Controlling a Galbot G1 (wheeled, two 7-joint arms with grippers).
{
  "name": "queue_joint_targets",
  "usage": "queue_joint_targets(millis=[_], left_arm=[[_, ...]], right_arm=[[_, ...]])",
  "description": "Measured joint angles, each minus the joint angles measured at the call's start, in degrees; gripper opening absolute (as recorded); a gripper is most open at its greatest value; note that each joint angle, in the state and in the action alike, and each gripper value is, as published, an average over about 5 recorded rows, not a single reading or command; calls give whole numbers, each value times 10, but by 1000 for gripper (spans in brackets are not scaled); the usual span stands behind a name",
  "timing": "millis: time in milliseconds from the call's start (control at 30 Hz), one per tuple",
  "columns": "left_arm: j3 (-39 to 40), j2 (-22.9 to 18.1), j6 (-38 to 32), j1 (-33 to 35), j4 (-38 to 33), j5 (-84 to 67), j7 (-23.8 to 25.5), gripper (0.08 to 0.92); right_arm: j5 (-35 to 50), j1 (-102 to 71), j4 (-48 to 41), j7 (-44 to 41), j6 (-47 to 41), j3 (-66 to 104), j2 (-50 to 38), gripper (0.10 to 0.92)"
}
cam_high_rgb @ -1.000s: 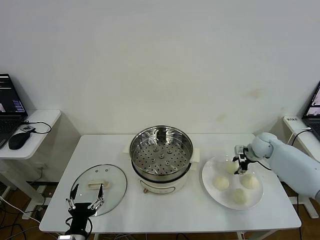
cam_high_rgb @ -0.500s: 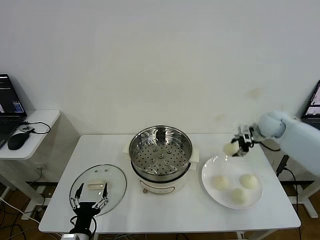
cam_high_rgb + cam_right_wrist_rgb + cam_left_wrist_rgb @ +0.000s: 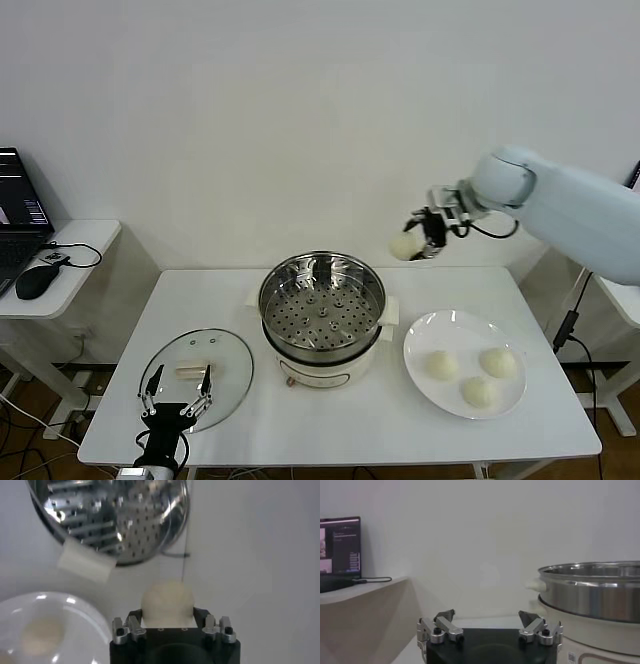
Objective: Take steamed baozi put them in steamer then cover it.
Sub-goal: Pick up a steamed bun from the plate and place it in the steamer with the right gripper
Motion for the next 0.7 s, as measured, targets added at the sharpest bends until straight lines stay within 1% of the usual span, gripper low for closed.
queue_joint_targets(millis=[333,700], left_arm=[[-8,-8,-12,7,3,4,-1,823],[-14,-7,-23,14,5,12,-4,823]], right_arm=[[-64,-7,-29,17,86,-37,101,645],[-175,-46,-95,44,201,-41,164,645]])
